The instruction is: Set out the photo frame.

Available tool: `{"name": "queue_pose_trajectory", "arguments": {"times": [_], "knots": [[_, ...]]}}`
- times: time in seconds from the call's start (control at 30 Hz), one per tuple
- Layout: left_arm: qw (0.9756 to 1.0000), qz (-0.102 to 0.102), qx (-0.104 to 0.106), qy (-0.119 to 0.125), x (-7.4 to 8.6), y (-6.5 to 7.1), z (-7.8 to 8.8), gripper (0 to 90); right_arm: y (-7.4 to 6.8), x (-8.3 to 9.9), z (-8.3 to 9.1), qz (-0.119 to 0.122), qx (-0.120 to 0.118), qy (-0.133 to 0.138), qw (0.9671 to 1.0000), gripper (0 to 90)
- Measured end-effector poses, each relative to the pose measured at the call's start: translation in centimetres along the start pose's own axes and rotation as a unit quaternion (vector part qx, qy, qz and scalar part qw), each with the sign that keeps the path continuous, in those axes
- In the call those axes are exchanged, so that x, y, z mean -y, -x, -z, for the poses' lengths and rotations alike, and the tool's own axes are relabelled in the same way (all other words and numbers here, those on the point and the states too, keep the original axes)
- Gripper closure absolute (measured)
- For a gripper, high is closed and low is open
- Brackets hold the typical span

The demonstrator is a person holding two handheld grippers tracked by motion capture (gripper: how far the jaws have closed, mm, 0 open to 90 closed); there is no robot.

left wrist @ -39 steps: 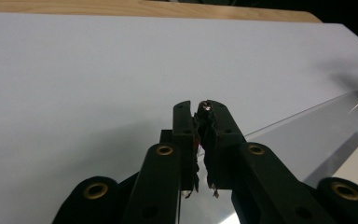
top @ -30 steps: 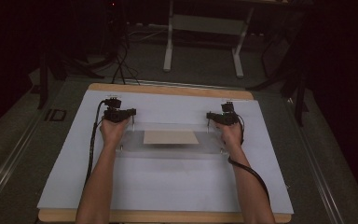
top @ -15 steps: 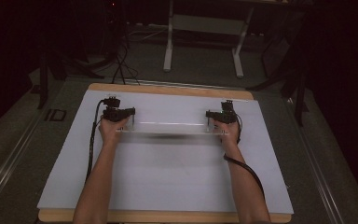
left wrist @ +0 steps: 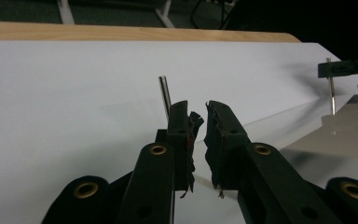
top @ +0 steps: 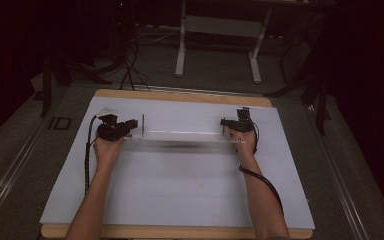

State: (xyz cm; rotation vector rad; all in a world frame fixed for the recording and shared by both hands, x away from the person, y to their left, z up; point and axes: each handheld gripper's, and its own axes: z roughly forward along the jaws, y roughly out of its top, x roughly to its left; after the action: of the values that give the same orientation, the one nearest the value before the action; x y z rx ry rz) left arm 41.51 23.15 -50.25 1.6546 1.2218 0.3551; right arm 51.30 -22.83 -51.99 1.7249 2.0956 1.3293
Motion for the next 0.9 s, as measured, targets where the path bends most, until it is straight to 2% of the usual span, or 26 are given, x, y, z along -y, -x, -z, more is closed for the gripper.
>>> {"name": "queue_pose_trajectory", "arguments": {"times": [0.1,0.3,0.47,0.7,0.9], "knots": [[1.0000,-0.005,0.000,0.006,0.5,0.3,0.7,79.7,0.0,0.0,0.0,0.000,0.000,0.001,1.0000,85.8],[0.9997,-0.026,0.000,0.003,1.1,1.0,1.5,79.8,0.0,0.0,0.0,-0.001,0.000,0.002,1.0000,85.8],[0.9995,-0.028,0.006,0.016,1.4,1.4,2.7,82.6,0.0,0.1,0.0,-0.002,0.001,0.002,1.0000,85.8],[0.9988,-0.047,0.005,0.007,2.7,3.1,4.7,88.2,-0.1,0.0,0.0,-0.001,0.002,0.001,1.0000,85.7],[0.9986,-0.052,0.008,0.010,3.7,4.4,5.9,88.6,0.0,0.0,0.0,-0.002,0.001,0.001,1.0000,85.7]]}}
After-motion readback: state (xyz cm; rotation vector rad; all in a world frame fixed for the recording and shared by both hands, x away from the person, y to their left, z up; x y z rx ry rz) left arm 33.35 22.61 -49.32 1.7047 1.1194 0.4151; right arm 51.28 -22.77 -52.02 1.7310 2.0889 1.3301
